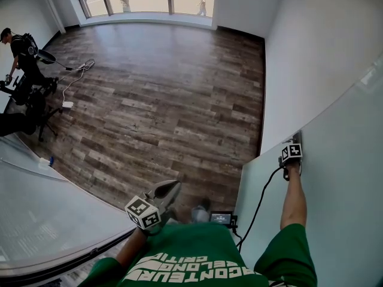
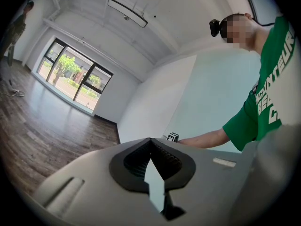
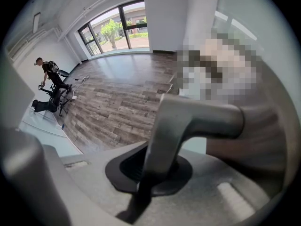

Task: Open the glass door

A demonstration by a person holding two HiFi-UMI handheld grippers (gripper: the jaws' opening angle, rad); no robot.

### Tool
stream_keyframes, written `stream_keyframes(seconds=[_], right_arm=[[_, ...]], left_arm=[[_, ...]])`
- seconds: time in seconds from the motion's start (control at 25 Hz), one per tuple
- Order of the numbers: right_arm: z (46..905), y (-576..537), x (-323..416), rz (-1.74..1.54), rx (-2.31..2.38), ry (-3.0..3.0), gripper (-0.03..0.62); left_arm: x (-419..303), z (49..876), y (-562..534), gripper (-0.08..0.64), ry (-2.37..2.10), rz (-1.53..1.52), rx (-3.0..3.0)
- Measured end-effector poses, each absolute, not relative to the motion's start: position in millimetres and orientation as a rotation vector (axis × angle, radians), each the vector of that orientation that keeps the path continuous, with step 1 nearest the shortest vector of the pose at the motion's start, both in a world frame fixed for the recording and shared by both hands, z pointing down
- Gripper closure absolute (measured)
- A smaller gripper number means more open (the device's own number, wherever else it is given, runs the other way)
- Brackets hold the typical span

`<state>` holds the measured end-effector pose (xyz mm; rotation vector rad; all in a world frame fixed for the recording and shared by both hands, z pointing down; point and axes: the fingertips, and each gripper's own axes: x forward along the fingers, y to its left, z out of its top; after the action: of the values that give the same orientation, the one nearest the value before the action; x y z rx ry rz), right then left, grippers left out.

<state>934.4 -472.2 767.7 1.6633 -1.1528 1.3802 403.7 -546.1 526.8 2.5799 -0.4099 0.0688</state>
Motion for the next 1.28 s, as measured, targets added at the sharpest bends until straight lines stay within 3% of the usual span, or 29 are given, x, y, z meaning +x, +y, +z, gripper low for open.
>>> stream_keyframes(seconds=[0.32,0.4,0.48,0.72,0.92,1.04,1.28], right_arm=[[752.1,-467.4,939.4,1.245,1.628,-1.043,0.597],[747.5,-465.3,938.0,1.242,1.628,-1.017,0.526],[740.9,-462.3,939.8,1.219,1.629,-0.981,0.5],[684.3,-466.6,946.2,0.936,1.658,-0.86,0.479],[611.7,-514.3,883.1,0.498,1.779,-1.092,0.484],[558.9,-527.8,816.7,0.265,1.882,-1.285,0.598],[487.6,-496.7,726.5,0.031,2.108,-1.506,0.598]], left_arm=[[394.0,520.3,-550.6,0.543,-0.444,0.035,2.586],[389.9,519.5,-551.0,0.543,-0.454,0.028,2.585],[385.8,520.1,-551.2,0.543,-0.464,0.017,2.582],[371.8,519.8,-552.0,0.543,-0.477,-0.01,2.571],[357.7,513.7,-548.9,0.543,-0.466,-0.034,2.575],[342.9,509.4,-547.6,0.543,-0.473,-0.047,2.577],[306.1,502.7,-541.7,0.543,-0.487,-0.072,2.576]])
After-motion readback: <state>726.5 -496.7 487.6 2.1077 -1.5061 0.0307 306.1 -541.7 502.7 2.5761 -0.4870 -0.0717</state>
